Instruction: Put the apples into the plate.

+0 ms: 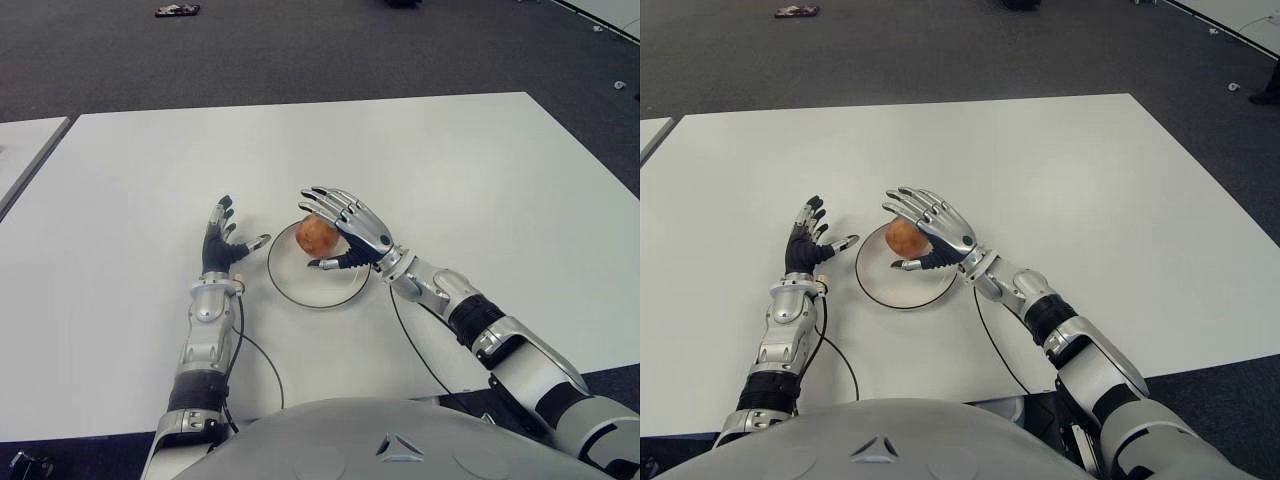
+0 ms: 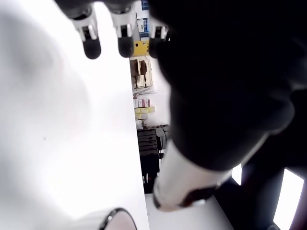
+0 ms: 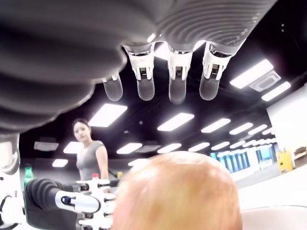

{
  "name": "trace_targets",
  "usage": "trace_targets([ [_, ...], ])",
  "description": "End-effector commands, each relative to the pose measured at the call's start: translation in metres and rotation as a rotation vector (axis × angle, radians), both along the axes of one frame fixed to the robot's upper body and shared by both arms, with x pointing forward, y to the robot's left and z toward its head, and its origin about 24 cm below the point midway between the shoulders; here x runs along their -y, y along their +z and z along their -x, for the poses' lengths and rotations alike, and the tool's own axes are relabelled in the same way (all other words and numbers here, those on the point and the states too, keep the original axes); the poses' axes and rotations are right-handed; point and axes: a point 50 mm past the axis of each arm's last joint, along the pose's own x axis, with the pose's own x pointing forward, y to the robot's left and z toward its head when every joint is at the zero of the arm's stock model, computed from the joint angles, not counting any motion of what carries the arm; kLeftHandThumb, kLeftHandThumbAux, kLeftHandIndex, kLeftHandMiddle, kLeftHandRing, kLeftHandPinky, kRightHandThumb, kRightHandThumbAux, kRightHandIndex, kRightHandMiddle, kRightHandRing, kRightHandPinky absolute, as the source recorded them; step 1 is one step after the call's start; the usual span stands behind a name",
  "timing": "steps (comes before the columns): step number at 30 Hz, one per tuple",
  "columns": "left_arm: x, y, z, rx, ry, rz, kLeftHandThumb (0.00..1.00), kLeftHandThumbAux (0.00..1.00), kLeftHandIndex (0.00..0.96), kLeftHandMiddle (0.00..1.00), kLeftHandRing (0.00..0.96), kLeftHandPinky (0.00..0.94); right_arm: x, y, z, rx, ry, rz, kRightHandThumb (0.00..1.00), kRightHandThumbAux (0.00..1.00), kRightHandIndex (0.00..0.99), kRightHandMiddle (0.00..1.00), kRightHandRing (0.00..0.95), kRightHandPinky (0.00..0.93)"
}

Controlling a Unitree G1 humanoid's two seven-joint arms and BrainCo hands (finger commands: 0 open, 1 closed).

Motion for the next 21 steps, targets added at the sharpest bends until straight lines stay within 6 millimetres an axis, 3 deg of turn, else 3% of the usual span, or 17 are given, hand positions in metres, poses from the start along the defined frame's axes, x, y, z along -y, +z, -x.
trace_targets([
  [1,-0.0026,-0.0014,0.0007,-0.019,0.002,-0.002,0.000,0.293,0.000,0.000,0.000,0.018,0.0020,-0.0047,0.0019,-0.022,-0.013,0.029,0.198,0.380,0.062,0.000,0.000,0.000],
  [21,-0.0027,-0.0015,0.0005,-0.018,0.002,-0.009,0.000,0.298,0.000,0.000,0.000,0.022,0.0010,-0.0083,0.0029,-0.052,-0.009,0.056,0.172,0.420,0.047,0.000,0.000,0.000],
])
